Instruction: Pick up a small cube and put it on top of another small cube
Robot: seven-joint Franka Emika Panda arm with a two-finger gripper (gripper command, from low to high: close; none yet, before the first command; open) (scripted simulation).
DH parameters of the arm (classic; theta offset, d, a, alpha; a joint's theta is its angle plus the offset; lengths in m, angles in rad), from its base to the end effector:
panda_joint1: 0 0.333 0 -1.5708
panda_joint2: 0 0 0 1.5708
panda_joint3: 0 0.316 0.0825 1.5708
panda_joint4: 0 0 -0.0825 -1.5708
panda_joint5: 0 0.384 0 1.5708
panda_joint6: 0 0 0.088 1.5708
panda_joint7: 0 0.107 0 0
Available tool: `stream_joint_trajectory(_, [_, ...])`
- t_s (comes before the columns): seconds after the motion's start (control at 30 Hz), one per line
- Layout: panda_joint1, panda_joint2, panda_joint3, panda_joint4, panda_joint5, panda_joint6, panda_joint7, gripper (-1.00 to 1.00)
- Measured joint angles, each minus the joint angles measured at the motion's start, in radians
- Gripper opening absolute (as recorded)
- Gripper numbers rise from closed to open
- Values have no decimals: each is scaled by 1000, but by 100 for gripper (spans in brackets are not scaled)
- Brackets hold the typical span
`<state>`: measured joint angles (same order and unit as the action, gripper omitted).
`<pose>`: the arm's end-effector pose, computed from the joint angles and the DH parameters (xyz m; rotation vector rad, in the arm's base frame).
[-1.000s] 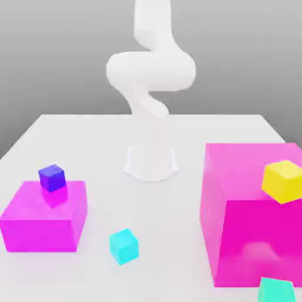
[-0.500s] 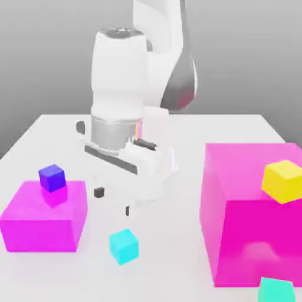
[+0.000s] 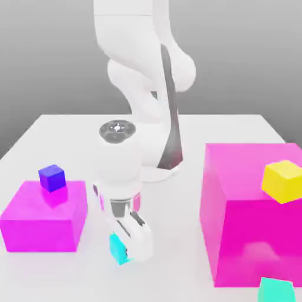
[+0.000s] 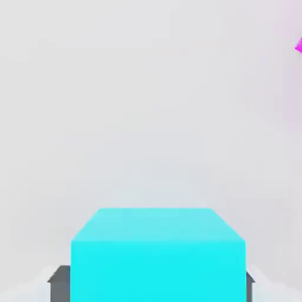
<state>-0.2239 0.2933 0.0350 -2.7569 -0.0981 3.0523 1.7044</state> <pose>0.3705 -0.0615 0.1301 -1.9546 2.4559 -0.0018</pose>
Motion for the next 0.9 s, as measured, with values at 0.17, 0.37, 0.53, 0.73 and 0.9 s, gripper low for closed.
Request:
stream_joint_trajectory(0.17, [-24,-93,33,-17,35,-75,-24,-100])
stream_joint_trajectory(0.37, [-6,-262,71,13,107,-247,-119,-100])
stream_joint_trajectory(0.53, [88,-324,123,178,152,-443,-313,-100])
stream_joint_trajectory(0.73, [224,-392,174,372,201,-690,-561,-100])
stream_joint_trajectory(0.9, [313,-446,232,515,205,-907,-753,-100])
